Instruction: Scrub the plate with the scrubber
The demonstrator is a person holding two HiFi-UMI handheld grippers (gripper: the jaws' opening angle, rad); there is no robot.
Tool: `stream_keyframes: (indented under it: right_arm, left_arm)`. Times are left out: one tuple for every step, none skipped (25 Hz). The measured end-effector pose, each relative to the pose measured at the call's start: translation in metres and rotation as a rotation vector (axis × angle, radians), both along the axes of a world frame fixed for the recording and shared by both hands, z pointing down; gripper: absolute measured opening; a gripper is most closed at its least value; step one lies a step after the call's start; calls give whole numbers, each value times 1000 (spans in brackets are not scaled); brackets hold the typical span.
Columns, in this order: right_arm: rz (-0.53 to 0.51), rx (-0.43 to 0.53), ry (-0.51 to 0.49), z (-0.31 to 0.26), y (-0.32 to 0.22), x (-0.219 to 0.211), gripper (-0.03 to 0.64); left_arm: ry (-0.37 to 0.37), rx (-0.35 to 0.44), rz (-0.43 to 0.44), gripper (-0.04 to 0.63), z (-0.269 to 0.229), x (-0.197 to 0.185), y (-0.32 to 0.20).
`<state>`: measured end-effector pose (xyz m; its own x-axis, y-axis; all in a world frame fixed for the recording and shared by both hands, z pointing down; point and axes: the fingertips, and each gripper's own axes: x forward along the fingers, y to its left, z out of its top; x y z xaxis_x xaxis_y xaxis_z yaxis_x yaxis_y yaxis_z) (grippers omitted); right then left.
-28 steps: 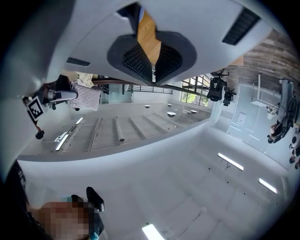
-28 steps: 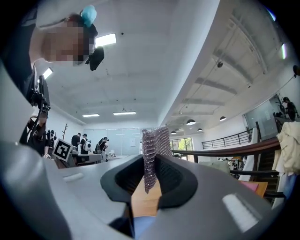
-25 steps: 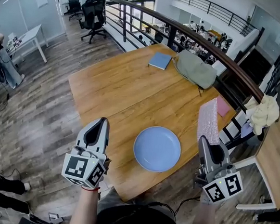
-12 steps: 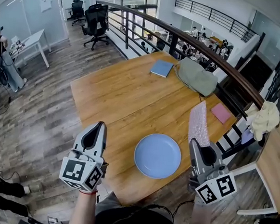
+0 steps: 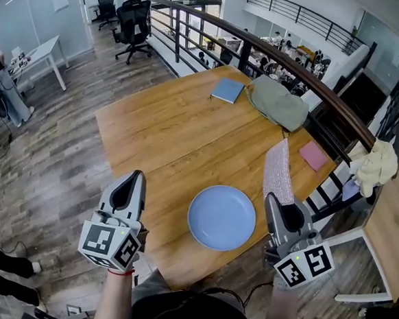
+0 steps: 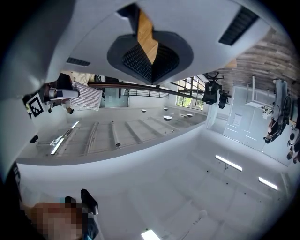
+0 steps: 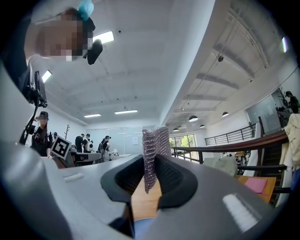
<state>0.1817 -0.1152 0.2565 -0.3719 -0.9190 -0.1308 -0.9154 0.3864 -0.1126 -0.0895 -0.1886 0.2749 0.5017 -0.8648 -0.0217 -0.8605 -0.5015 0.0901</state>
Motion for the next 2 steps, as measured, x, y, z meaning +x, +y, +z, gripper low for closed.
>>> stream_keyframes:
  right_arm:
    - [-2, -1, 0, 0, 0, 0, 83]
    - [-4, -1, 0, 1, -1, 0, 83]
  left_arm:
    - [2, -4, 0, -3, 1, 0, -1]
    - [5, -8, 0, -3, 2, 0, -1]
